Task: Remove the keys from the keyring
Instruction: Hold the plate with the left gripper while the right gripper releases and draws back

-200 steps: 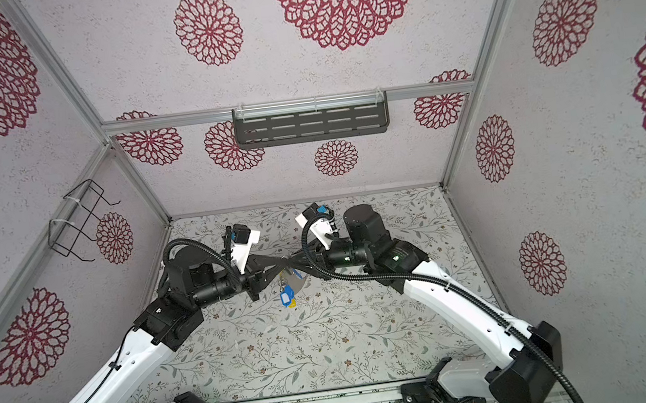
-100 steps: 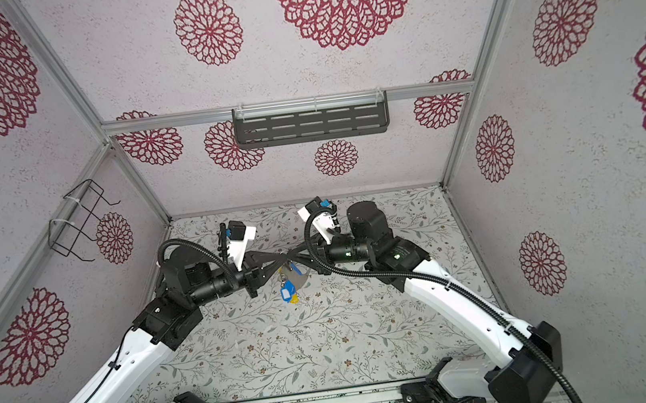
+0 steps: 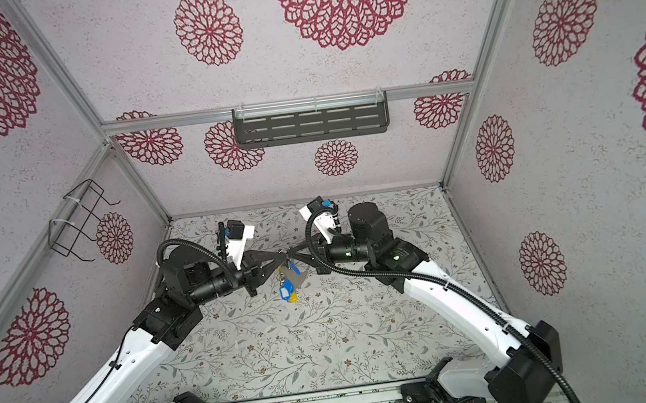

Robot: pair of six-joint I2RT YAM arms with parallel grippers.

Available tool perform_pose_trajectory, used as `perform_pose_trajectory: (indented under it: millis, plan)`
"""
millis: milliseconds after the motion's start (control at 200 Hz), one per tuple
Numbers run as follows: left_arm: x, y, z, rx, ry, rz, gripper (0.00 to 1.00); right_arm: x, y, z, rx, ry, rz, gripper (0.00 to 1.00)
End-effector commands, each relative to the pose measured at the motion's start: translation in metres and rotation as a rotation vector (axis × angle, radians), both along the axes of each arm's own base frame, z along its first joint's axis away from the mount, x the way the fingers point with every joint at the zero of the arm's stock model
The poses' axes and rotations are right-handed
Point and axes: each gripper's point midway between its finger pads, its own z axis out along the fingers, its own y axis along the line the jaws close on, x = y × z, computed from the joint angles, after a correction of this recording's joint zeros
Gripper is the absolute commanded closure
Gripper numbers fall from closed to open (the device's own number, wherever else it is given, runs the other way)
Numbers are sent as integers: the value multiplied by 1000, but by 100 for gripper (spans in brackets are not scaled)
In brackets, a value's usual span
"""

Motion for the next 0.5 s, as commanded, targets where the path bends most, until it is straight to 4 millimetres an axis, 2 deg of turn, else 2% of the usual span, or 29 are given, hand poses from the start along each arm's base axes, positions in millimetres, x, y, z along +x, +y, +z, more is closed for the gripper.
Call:
perform_pose_trajectory:
  millis: [0,140,255,365,405,495]
  plan:
    - [0,0,10,-45,-28,-30,100,-6,-18,32,32,-89,-10,84]
    - [7,3,12,-71,-9,-13,100,-4,-30,46,81,-85,17,80]
    - [30,10,6,-108,61,73,100,0,-20,51,141,-42,78,77]
    - [55,16,3,-175,159,149,100,17,-10,51,183,-9,74,72]
    - [59,15,5,-197,174,139,100,23,-7,53,207,4,76,69]
    - [56,6,20,-290,134,57,100,32,-2,60,275,24,93,64]
